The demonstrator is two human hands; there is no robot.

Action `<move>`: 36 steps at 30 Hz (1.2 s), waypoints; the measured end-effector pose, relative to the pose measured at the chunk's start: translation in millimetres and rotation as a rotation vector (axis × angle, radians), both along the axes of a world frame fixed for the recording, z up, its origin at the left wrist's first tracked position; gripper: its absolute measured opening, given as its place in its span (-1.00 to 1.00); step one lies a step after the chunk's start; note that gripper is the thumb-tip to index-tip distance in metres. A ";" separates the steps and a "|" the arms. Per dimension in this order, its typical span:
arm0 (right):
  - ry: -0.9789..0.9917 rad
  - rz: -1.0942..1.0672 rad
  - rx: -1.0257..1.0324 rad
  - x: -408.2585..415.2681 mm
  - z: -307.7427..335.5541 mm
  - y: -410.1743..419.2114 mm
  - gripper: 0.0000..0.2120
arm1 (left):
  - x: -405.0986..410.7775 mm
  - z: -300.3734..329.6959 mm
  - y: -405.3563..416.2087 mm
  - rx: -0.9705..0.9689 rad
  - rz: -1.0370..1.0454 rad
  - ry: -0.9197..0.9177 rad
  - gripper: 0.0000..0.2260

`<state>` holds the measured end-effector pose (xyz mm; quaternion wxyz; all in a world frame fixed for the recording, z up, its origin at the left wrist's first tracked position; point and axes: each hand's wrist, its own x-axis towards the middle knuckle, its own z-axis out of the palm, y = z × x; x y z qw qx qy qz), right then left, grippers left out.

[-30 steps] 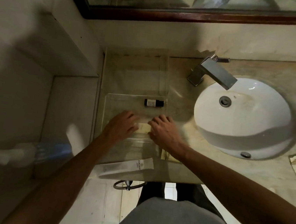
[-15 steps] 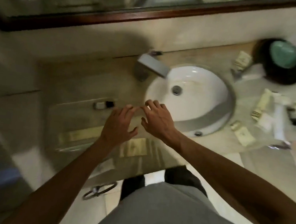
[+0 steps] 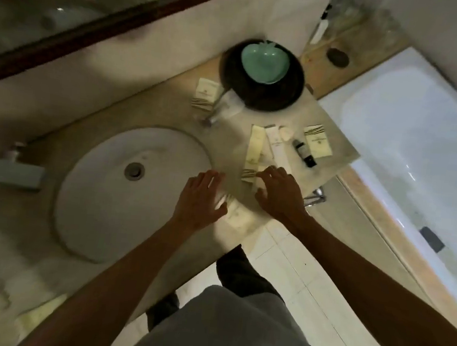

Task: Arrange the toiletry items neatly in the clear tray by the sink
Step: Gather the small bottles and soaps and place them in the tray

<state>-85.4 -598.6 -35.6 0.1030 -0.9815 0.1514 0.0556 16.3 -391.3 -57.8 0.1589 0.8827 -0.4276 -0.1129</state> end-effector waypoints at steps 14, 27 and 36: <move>0.104 -0.390 -0.022 17.2 -50.6 -171.5 -0.67 | 67.9 -30.8 -268.2 0.049 -0.002 -0.061 -0.56; -0.022 -0.218 0.312 41.2 -37.1 -179.1 -0.64 | 100.6 -52.2 -279.4 0.089 -0.248 0.010 -0.58; 0.024 -0.230 0.327 51.4 -37.5 -170.3 -0.74 | 102.1 -46.2 -278.4 0.072 -0.293 -0.105 -0.63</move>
